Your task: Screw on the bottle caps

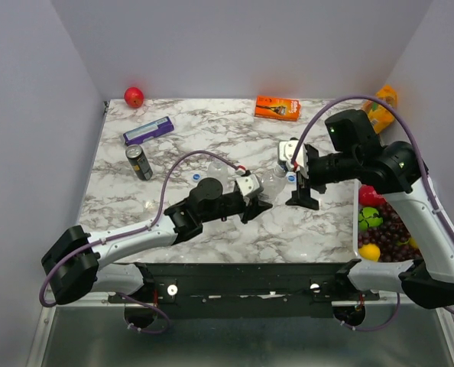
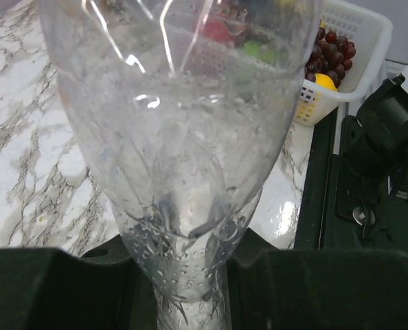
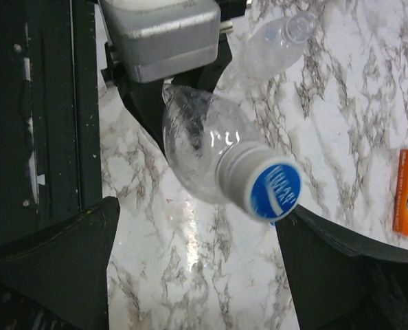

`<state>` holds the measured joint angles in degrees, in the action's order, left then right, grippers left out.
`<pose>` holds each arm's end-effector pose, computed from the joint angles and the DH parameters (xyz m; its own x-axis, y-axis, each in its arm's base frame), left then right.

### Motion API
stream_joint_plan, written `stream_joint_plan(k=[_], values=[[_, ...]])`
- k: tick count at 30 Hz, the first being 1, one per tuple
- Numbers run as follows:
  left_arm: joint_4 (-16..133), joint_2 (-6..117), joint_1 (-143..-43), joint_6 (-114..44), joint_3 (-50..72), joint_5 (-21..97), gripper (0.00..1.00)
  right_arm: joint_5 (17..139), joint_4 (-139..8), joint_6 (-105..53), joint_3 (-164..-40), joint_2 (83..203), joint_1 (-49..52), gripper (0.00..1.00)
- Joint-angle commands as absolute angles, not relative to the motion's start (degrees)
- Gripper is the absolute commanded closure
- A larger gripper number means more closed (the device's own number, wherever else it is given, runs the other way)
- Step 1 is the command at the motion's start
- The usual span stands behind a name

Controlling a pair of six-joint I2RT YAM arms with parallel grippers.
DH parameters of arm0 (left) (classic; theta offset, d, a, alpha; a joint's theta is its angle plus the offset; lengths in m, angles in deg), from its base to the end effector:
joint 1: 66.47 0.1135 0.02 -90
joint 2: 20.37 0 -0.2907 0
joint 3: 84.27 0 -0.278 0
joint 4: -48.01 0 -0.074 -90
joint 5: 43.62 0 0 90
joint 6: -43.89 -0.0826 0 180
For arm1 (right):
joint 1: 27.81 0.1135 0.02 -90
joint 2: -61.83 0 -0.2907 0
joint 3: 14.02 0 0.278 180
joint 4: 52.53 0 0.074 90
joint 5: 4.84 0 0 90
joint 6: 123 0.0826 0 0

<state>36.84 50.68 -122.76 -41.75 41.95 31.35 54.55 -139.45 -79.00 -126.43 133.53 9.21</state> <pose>0.1731 -0.2980 0.2896 -0.1308 0.0637 -0.9894 0.9393 0.3273 -0.1031 0.1662 0.1780 0.4661 0.1748 -0.6436 -0.7451 -0.9700 0.0173 -0.2425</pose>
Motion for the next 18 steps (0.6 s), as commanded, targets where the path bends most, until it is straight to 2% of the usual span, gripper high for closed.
stream_joint_plan(k=[1,5,11,16,18], values=[[35.0,50.9,-121.0,-38.2,39.1,32.8,1.00,59.5,-152.4,-75.3,-122.5,129.5,9.4,0.01],[35.4,51.1,-121.0,-39.0,38.4,32.1,1.00,63.5,-152.2,-72.4,-123.4,127.0,9.3,0.01],[37.0,52.0,-121.0,-41.3,37.7,30.0,1.00,70.1,-139.5,-66.7,-126.3,126.9,9.1,0.00],[38.0,52.1,-121.2,-42.6,37.5,29.2,1.00,68.0,-135.3,-65.5,-131.4,132.7,9.1,0.00],[38.2,52.0,-121.4,-42.6,37.2,29.1,1.00,63.0,-135.2,-65.3,-134.0,134.5,9.1,0.00]])
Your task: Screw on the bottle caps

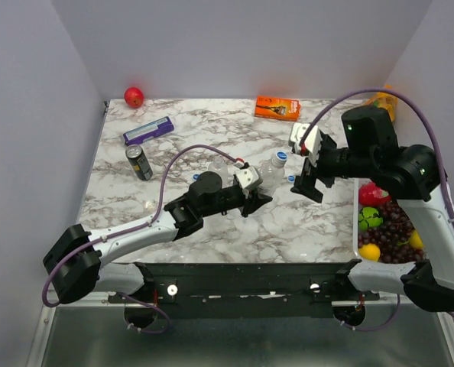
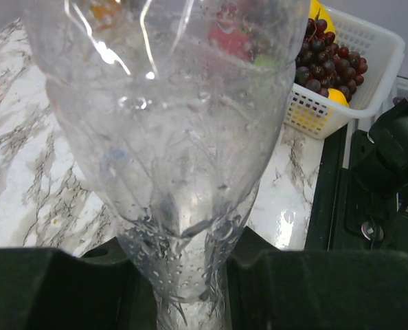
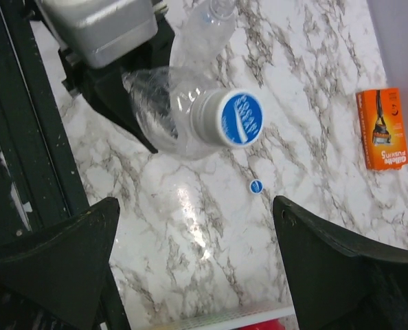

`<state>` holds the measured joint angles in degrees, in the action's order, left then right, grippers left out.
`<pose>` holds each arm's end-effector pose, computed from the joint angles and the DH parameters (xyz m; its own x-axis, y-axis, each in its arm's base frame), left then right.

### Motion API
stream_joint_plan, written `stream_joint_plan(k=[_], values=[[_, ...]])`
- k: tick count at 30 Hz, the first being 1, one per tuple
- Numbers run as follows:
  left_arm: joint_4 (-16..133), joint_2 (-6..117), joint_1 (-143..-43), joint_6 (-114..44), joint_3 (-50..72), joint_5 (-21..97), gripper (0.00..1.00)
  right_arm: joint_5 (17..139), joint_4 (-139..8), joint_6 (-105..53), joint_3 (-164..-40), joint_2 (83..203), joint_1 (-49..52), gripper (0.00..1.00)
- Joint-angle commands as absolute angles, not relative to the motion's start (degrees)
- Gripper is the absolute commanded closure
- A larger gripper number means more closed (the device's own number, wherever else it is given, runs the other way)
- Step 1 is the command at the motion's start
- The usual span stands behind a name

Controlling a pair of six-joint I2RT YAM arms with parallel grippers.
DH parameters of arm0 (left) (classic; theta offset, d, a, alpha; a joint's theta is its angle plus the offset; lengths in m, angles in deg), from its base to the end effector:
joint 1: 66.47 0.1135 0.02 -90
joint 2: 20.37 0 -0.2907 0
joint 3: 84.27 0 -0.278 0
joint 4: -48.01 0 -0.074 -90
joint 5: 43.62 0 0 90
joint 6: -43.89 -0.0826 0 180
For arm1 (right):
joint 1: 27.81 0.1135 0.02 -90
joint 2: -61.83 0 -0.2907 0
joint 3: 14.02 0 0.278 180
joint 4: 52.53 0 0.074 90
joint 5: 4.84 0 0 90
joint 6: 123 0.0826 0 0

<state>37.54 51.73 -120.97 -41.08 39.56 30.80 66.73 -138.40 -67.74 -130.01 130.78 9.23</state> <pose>0.1857 -0.2985 0.2992 -0.1374 0.0472 -0.9894 0.9310 0.3472 -0.1127 0.1629 0.1556 0.4927 0.0264 -0.6574 -0.7531 -0.9164 0.2851 -0.2810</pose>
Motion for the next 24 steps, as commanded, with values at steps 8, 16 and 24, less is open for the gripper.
stream_joint_plan(k=[8,16,24], values=[[38.8,52.2,-121.7,-43.7,36.9,28.5,1.00,47.5,-136.2,-64.6,-133.5,136.5,9.2,0.00],[38.7,52.7,-121.7,-43.7,36.5,28.5,1.00,45.7,-135.7,-63.7,-130.5,135.9,9.1,0.00],[37.1,52.5,-119.3,-38.9,36.2,30.5,1.00,51.3,-139.3,-63.2,-127.0,133.7,9.1,0.00]])
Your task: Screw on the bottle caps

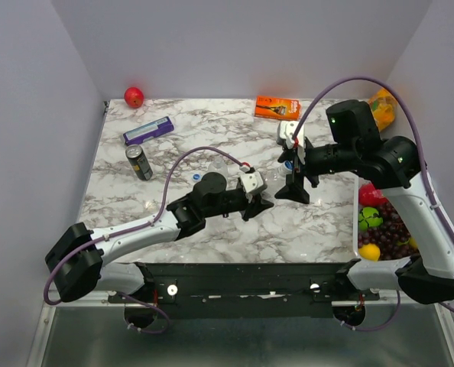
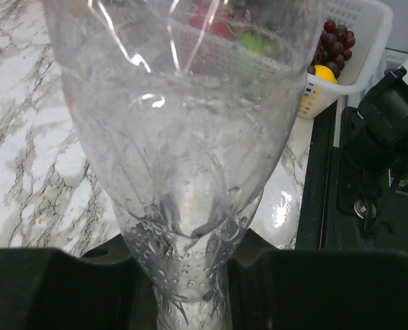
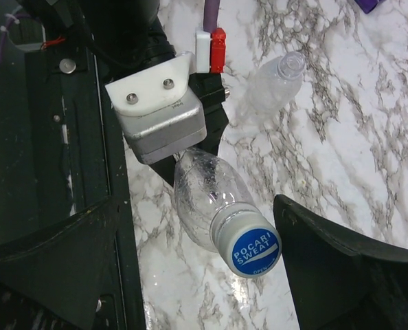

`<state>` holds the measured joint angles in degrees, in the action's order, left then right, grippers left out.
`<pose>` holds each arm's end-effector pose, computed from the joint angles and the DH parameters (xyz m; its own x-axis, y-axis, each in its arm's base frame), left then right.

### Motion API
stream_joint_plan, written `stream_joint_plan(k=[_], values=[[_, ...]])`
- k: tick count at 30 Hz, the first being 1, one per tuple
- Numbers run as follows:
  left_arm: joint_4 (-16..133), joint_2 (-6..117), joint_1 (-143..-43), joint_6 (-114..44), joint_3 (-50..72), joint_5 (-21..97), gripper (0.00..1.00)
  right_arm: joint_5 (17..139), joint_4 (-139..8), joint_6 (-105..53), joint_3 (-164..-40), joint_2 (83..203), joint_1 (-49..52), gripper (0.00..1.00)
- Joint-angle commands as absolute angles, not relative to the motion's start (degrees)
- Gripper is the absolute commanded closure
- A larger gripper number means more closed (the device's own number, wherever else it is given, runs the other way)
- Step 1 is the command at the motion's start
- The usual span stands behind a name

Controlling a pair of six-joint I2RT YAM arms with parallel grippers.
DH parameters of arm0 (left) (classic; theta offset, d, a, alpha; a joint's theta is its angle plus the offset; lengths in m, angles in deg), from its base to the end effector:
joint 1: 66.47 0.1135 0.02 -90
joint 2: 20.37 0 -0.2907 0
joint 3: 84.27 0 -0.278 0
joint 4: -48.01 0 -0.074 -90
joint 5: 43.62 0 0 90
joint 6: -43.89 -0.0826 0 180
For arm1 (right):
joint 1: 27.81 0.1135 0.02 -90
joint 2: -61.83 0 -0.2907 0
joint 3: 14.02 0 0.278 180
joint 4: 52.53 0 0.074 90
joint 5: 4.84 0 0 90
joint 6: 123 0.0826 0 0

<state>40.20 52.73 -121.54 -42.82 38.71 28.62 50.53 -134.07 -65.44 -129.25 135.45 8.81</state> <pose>0.1819 -0.3044 0.2927 -0.1370 0.1006 -0.9855 0.9473 0.3041 -0.1006 0.1765 0.1896 0.4859 0.0161 -0.5379 -0.8428 -0.9857 0.1326 -0.1035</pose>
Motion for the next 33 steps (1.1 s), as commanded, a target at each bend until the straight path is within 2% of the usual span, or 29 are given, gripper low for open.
stream_joint_plan(k=[1,11,17,23,33], values=[[36.7,52.3,-118.9,-38.7,36.0,30.6,1.00,52.3,-139.4,-63.0,-125.9,132.8,9.1,0.00],[36.5,53.0,-117.2,-37.9,33.3,30.1,1.00,60.1,-142.6,-60.3,-125.4,127.0,9.1,0.01],[36.8,53.3,-118.1,-39.4,33.8,28.5,1.00,70.7,-134.0,-57.6,-129.3,127.8,8.5,0.00],[37.7,53.0,-119.3,-40.9,34.0,27.8,1.00,65.6,-130.8,-58.5,-135.9,133.9,8.3,0.01],[38.9,53.3,-120.3,-42.9,34.1,26.9,1.00,51.1,-130.6,-60.5,-135.3,135.7,8.3,0.00]])
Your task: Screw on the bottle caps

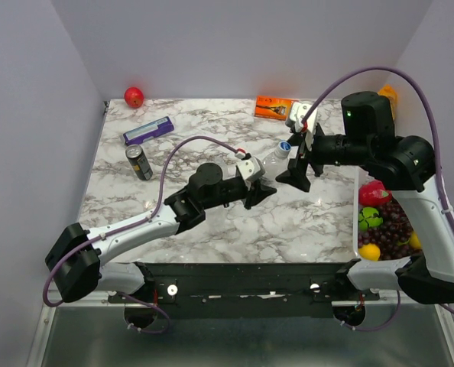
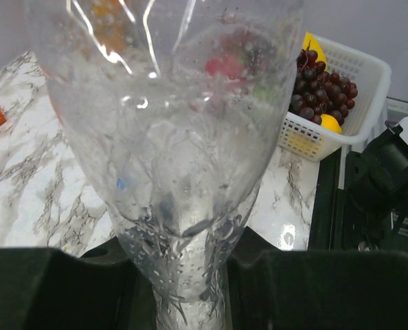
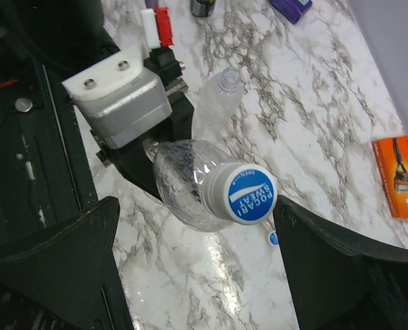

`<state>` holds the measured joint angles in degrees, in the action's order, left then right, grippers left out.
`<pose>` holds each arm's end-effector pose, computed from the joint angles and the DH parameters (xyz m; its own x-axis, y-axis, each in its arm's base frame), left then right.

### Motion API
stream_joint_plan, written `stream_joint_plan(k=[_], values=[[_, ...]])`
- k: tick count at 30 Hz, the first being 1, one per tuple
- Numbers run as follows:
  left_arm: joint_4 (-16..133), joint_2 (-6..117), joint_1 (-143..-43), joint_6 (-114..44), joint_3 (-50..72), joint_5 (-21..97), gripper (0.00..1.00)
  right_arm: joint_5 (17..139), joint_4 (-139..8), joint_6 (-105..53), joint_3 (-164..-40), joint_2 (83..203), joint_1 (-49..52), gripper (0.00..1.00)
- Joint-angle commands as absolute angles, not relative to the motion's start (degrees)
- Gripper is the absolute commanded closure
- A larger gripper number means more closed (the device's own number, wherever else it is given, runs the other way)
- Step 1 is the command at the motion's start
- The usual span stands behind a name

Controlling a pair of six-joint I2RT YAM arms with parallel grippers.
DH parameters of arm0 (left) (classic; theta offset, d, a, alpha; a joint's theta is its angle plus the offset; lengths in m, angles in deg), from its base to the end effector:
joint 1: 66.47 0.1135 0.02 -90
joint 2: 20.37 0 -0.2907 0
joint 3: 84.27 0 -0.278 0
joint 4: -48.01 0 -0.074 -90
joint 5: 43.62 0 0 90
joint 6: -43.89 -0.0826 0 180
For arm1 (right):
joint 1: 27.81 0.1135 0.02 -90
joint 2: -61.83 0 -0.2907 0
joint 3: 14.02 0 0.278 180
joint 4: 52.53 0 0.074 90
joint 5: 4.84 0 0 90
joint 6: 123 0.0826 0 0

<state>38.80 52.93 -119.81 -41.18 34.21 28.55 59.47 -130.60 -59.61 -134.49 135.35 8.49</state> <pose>0.1953 -0.3048 0.3283 -0.1080 0.0081 -0.9941 0.9405 0.3249 -0.0995 0.1838 0.1795 0.5187 0.0005 -0.5005 -0.8658 -0.9310 0.3159 -0.1831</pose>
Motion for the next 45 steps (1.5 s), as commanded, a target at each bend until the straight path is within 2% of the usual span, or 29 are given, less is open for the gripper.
stream_joint_plan(k=[1,14,26,30,33,39,45], values=[[39.0,53.4,-120.4,-43.0,34.1,27.0,1.00,50.3,-130.7,-60.5,-135.2,135.7,8.3,0.00],[39.2,53.4,-120.3,-41.3,34.1,29.1,1.00,48.6,-132.8,-60.0,-131.5,134.5,8.3,0.00],[38.2,52.4,-116.3,-38.7,34.3,29.9,1.00,57.9,-140.8,-57.0,-130.3,127.8,8.3,0.01],[38.2,52.6,-117.5,-41.4,34.9,27.9,1.00,66.2,-137.5,-57.4,-132.3,128.1,8.1,0.01],[38.3,52.1,-118.8,-43.7,36.0,26.3,1.00,67.2,-134.0,-58.0,-135.3,130.4,7.9,0.01],[39.2,51.5,-120.6,-45.8,36.2,25.6,1.00,61.2,-132.7,-59.5,-139.6,135.5,8.0,0.00],[39.8,51.4,-120.7,-45.8,35.8,25.5,1.00,47.7,-136.9,-64.6,-138.3,136.4,8.0,0.01]])
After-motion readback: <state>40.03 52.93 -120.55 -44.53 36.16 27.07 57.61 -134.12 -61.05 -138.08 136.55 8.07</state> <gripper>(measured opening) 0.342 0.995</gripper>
